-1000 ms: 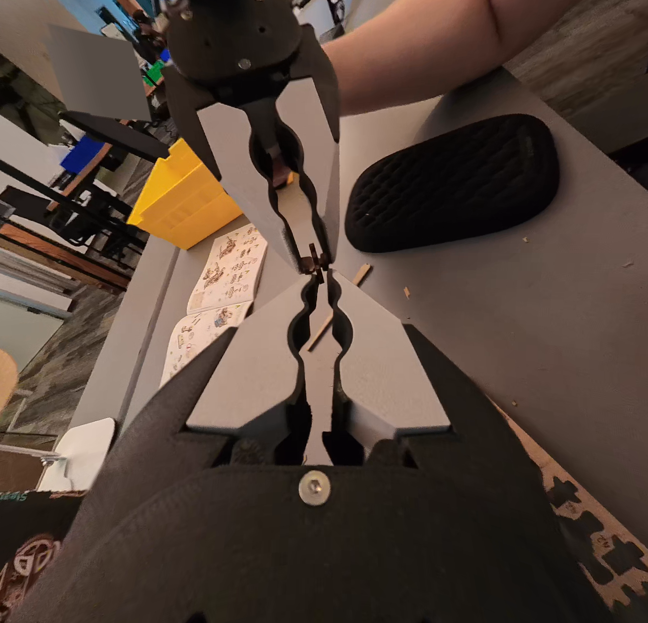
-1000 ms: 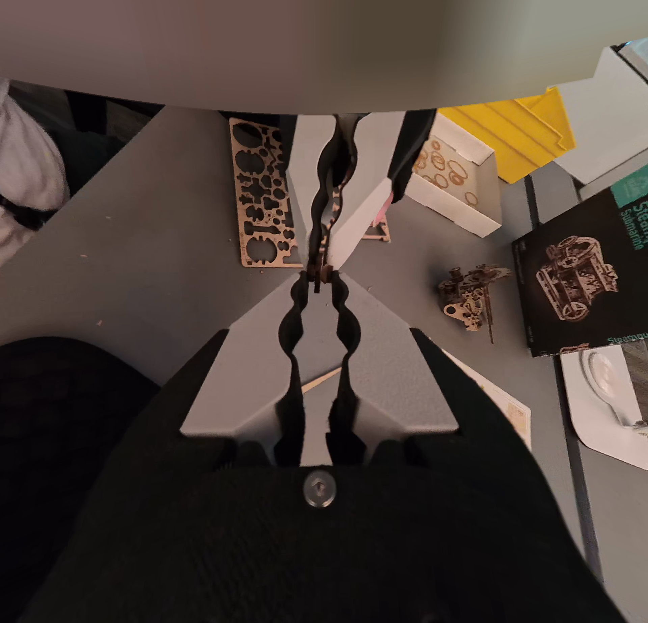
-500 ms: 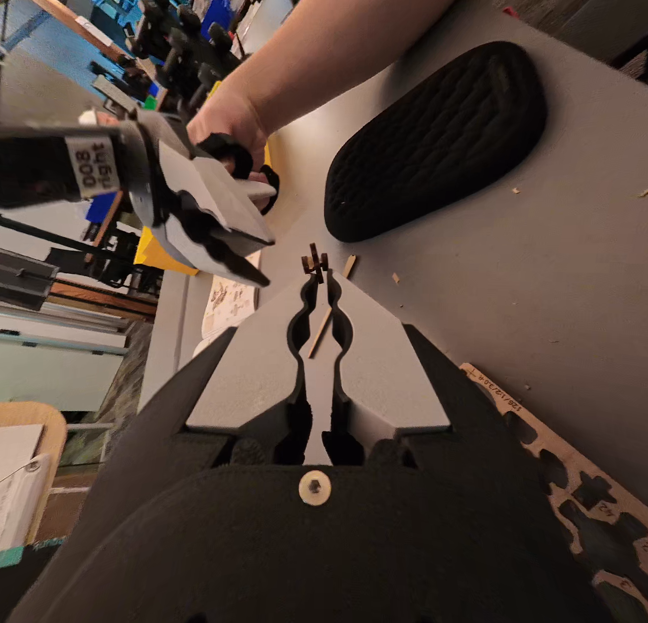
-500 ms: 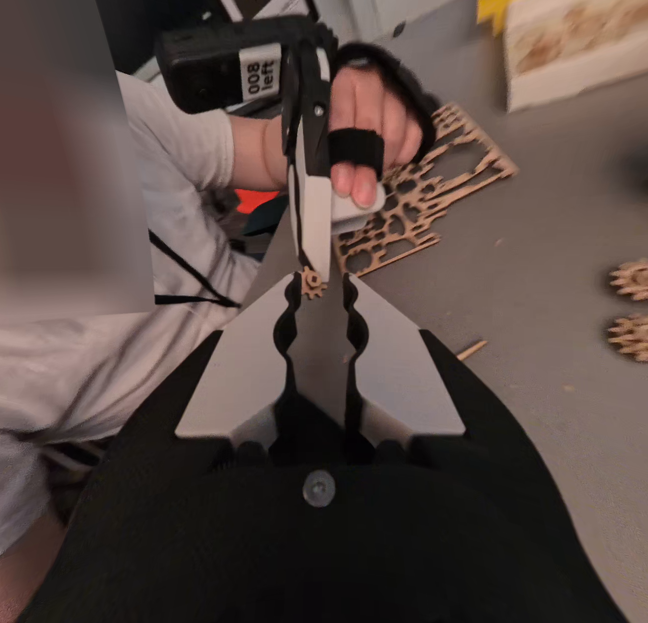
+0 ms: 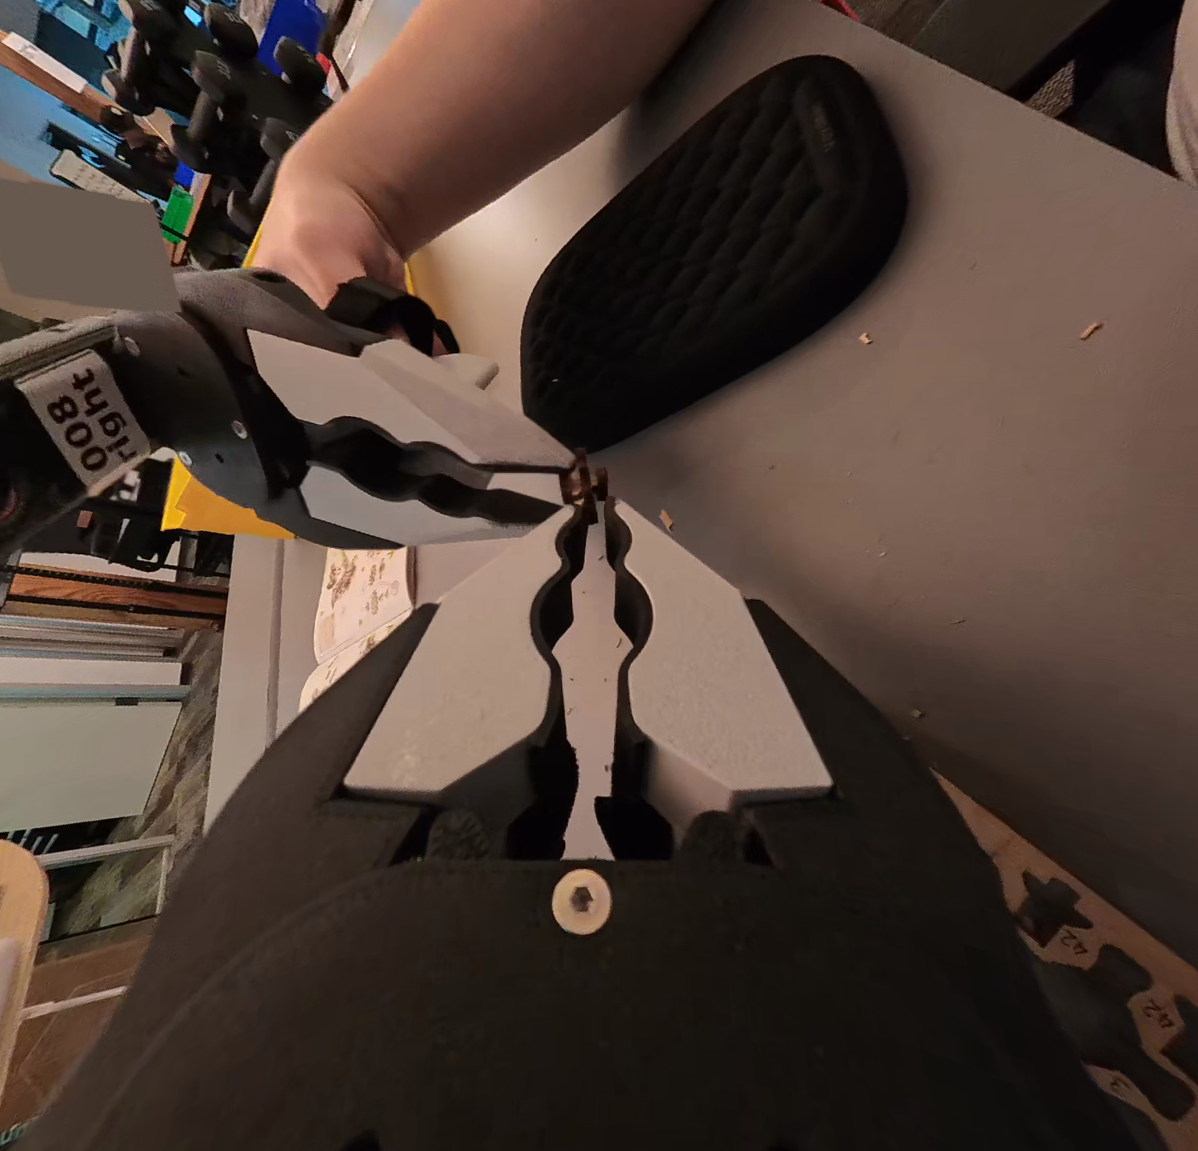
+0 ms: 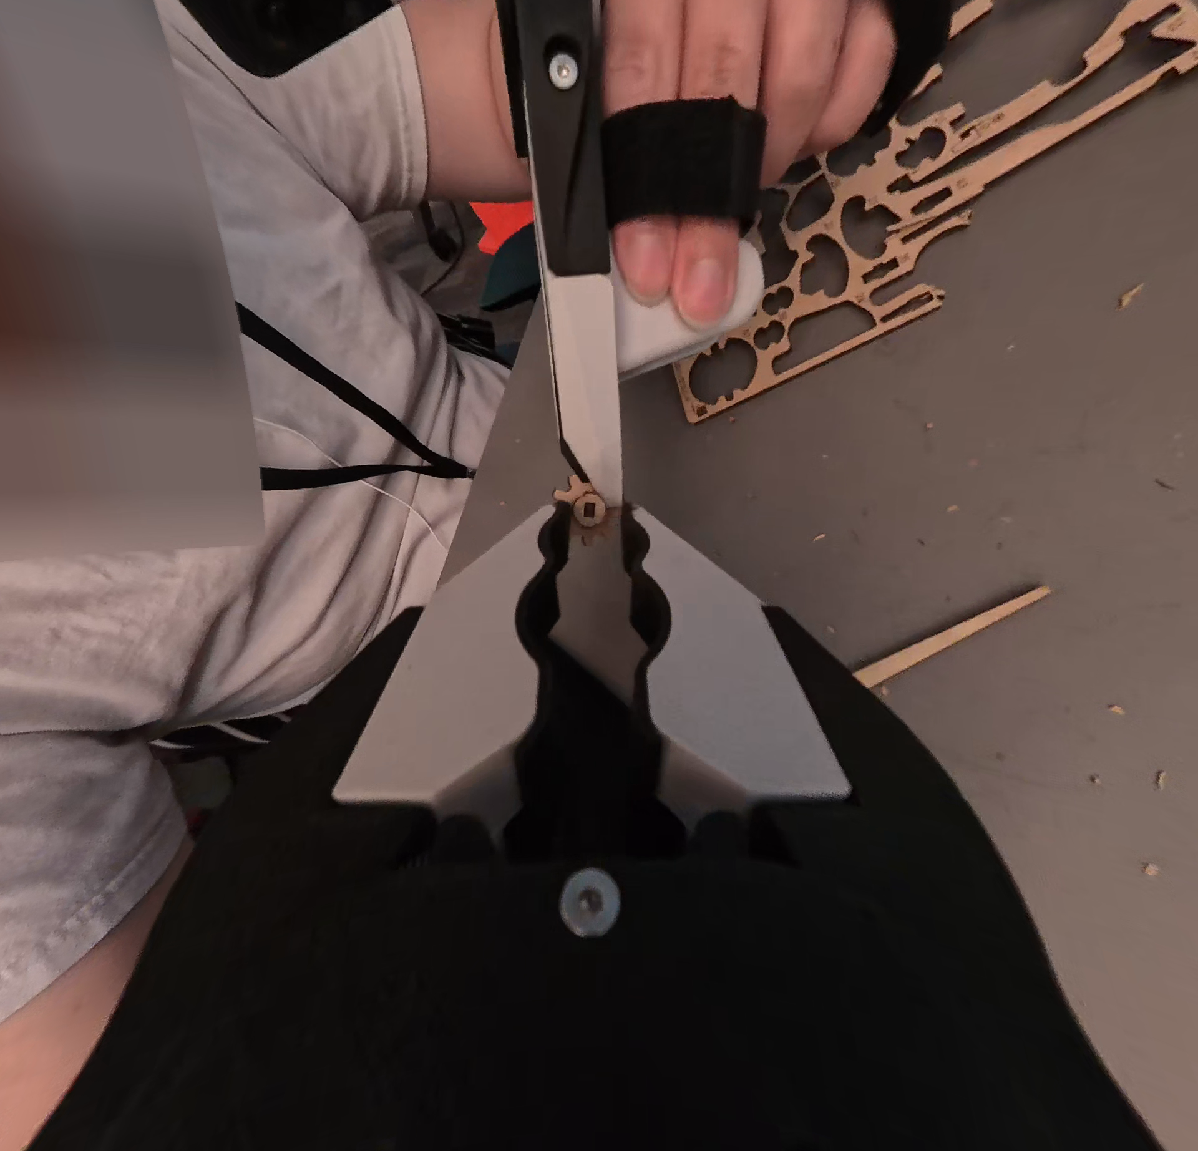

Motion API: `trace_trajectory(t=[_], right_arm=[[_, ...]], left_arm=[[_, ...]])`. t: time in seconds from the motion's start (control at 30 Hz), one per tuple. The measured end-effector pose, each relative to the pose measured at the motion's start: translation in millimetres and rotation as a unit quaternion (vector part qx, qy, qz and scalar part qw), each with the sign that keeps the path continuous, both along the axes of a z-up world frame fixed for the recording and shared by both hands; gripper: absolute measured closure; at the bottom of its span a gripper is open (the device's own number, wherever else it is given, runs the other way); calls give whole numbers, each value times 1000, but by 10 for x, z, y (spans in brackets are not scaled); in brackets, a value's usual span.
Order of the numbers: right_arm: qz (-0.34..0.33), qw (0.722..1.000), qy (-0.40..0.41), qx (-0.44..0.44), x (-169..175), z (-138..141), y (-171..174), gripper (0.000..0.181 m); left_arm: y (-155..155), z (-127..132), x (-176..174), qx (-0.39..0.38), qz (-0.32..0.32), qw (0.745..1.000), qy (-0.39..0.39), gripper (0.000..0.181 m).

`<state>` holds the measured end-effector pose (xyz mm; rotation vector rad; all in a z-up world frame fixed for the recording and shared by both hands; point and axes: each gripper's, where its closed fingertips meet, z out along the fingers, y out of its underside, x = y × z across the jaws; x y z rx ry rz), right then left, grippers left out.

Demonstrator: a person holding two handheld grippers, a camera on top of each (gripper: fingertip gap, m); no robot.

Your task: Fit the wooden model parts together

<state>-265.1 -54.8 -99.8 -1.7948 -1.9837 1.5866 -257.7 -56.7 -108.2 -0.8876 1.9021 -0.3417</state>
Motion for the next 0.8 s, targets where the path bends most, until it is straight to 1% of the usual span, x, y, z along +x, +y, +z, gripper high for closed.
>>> trace_trajectory(t=[0.03, 0.07, 0.23, 0.3, 0.37, 0.43, 0.53, 0.57, 0.63, 0.7, 0.73, 0.77, 0.8], right_arm=[[1, 1000, 1, 0, -4, 2, -9, 167], [6, 1000, 4, 0, -1, 11, -25, 172], [7, 999, 3, 37, 6, -32, 1, 172], [-11, 998, 11, 68, -14, -52, 104, 172], [-39, 993, 8, 114, -23, -115, 264, 172], [-69, 979, -14, 190, -34, -253, 462, 172], [-64, 961, -39, 265, -85, -338, 473, 172], [-59, 951, -57, 299, -77, -360, 485, 172], [-50, 919, -96, 378, -38, -426, 559, 172], [-30, 910, -122, 396, -43, -574, 515, 171], [-37, 910, -117, 396, -84, -557, 515, 172], [-30, 910, -126, 394, -57, -546, 499, 172], [-33, 905, -129, 404, -39, -512, 520, 172]], left_arm=[[-8, -9, 3, -1, -1, 1000, 2, 177], [-8, -16, 6, 2, -2, 1000, 4, 177], [13, -52, 6, 23, 4, 1000, 7, 177], [113, -67, -21, 37, 33, 999, 11, 176], [246, -25, -77, 55, 67, 996, 4, 171], [313, 9, -165, 33, 82, 996, 1, 173], [525, 67, -318, 14, 123, 992, -13, 178], [619, 71, -374, 20, 141, 990, -16, 179], [728, 27, -452, 20, 160, 987, -12, 180], [796, -40, -487, 17, 174, 985, -1, 180], [813, -73, -497, 18, 178, 984, 6, 180], [826, -90, -503, 21, 180, 983, 9, 180], [828, -96, -503, 23, 179, 983, 11, 180]])
